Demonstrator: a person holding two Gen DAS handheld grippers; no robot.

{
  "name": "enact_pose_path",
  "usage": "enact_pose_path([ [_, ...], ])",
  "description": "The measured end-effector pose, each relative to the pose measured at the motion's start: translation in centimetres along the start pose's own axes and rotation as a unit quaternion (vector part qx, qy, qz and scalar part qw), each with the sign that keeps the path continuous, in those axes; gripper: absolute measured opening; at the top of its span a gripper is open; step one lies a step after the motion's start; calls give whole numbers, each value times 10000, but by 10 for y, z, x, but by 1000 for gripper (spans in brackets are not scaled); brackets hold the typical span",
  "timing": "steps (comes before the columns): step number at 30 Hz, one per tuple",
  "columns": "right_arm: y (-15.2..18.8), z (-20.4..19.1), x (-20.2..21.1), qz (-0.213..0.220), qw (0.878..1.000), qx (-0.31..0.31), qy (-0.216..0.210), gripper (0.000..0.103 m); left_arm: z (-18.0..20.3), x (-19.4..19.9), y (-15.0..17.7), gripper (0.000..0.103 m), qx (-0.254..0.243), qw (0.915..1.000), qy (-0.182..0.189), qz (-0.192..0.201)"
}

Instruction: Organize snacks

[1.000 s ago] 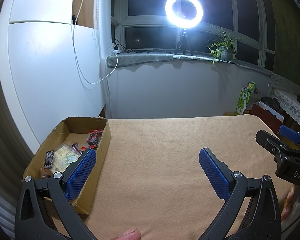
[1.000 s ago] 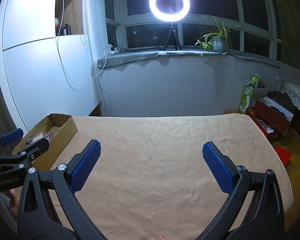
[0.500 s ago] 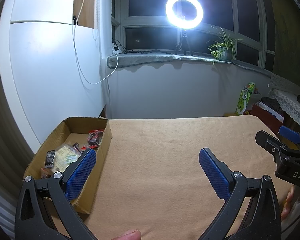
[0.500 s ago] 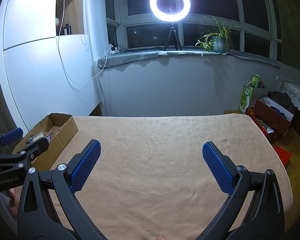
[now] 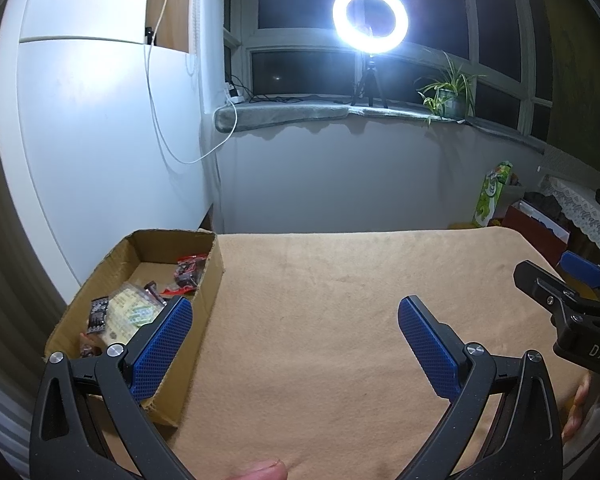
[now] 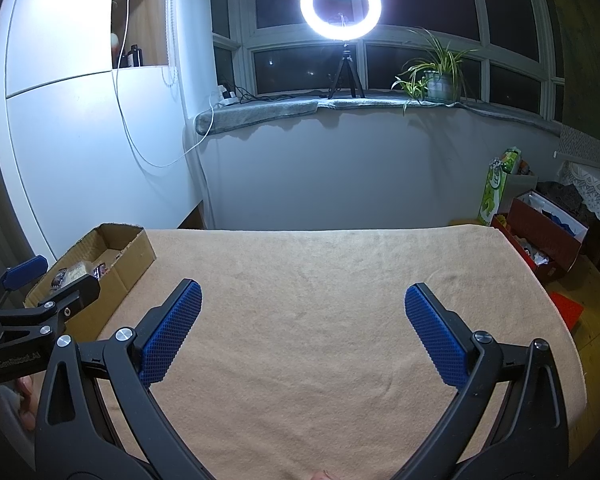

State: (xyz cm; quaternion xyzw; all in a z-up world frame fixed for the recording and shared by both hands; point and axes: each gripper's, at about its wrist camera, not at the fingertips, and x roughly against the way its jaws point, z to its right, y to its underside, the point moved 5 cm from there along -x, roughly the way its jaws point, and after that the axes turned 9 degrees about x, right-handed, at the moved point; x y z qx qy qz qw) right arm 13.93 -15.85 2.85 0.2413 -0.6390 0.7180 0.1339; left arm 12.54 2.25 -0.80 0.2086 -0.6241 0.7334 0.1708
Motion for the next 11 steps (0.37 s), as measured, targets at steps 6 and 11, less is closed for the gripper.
enact_pose_path([
  [6,3,2,-1,-21,10000,19,-31,103,-1,-1,2,102,37,10000,-33,1],
  [11,3,5,-3,-24,10000,27,-40,103,-4,3,1,102,9,9998,-117,147],
])
